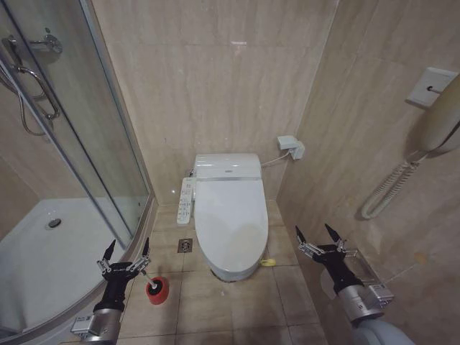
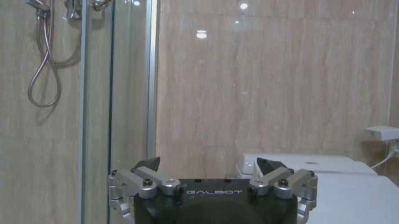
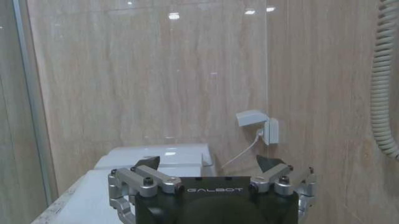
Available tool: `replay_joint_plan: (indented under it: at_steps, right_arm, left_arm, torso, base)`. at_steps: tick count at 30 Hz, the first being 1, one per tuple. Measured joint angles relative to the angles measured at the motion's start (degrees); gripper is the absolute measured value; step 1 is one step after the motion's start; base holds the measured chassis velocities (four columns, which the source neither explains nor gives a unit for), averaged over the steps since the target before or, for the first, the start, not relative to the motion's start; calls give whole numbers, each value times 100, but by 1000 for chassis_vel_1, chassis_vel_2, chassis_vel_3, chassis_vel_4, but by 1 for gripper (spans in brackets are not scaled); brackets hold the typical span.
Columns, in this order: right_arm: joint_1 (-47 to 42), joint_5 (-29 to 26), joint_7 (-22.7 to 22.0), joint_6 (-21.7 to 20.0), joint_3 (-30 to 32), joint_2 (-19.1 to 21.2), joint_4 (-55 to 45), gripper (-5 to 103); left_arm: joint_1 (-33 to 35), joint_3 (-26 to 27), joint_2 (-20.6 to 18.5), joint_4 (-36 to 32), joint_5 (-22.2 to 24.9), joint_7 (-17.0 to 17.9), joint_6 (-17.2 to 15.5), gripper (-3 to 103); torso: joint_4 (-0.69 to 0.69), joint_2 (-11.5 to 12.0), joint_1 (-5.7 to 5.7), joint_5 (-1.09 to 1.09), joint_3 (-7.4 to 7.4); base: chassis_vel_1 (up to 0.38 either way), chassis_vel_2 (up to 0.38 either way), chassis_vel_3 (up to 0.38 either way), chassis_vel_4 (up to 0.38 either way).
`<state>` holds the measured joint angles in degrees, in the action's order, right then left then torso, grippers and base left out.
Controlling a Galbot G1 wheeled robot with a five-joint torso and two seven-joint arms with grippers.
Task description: Open the toilet lid, clean the toilet bowl with a toilet brush, close the toilet lid, and flush.
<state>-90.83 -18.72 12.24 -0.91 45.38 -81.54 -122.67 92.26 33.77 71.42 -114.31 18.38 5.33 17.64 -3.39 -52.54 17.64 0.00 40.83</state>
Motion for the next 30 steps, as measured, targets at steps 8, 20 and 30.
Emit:
replay_joint_plan:
  at_steps: [8,20,30]
  right_arm:
    - [0,0,0,0,0,0,0,100]
    - [0,0,0,0,0,0,0,100]
    - [0,0,0,0,0,0,0,100]
  left_arm:
    - [0,0,0,0,0,0,0,100]
    - [0,0,0,0,0,0,0,100]
    - [0,0,0,0,0,0,0,100]
  torso:
    - [0,0,0,0,0]
    - [0,0,0,0,0]
    - [0,0,0,0,0]
  base:
    - [0,0,0,0]
    - [0,0,0,0]
    - [0,0,0,0]
